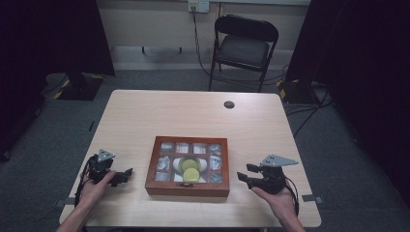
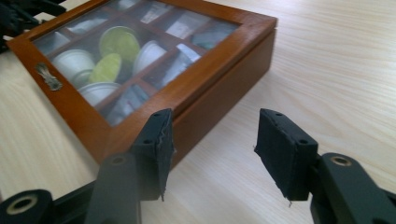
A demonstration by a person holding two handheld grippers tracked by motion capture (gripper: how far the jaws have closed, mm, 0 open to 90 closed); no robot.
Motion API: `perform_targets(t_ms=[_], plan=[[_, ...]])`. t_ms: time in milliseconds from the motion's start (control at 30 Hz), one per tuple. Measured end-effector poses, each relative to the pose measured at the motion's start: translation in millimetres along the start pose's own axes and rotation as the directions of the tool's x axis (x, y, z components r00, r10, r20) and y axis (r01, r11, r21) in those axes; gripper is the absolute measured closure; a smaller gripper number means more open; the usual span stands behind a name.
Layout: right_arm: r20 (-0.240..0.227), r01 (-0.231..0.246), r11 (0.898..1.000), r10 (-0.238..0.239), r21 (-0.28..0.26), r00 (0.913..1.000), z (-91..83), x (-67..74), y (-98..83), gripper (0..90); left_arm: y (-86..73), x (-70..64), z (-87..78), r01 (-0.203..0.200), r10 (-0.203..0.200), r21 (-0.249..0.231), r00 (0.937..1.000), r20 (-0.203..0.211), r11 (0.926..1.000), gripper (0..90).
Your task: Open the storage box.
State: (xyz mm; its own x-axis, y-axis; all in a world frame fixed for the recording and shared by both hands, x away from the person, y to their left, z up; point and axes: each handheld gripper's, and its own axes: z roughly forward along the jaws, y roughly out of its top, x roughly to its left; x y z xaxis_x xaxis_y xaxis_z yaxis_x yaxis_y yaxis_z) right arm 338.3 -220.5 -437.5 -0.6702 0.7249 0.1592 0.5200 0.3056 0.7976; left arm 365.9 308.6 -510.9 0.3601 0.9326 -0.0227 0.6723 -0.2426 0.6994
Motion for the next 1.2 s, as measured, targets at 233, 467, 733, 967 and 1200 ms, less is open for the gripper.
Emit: perform_targets(t_ms=[233,467,733,967,1200], plan=[[-0.068,0.031,0.999,-0.03,0.012,0.9972,5.9,14.5,10.6,49.2,0.0,0.0,0.0,0.0,0.0,0.0,1.0,0.0,1.0,0.0],[-0.12,0.055,0.998,-0.053,0.015,0.9914,15.5,27.3,24.7,50.7,0.0,0.0,0.0,0.0,0.0,0.0,1.0,0.0,1.0,0.0],[-0.179,0.082,0.997,-0.079,0.009,0.9806,30.7,43.1,42.6,54.0,0.0,0.1,0.0,-0.001,0.001,0.0,1.0,-0.001,1.0,0.0],[-0.255,0.106,0.994,-0.097,0.022,0.962,48.4,58.4,55.2,54.3,0.0,0.1,0.0,-0.001,0.001,0.0,1.0,-0.001,1.0,0.0],[-0.298,0.134,0.991,-0.122,0.02,0.9469,59.0,71.6,67.2,52.6,0.0,0.0,0.0,0.0,0.0,0.0,1.0,0.0,1.0,0.0]])
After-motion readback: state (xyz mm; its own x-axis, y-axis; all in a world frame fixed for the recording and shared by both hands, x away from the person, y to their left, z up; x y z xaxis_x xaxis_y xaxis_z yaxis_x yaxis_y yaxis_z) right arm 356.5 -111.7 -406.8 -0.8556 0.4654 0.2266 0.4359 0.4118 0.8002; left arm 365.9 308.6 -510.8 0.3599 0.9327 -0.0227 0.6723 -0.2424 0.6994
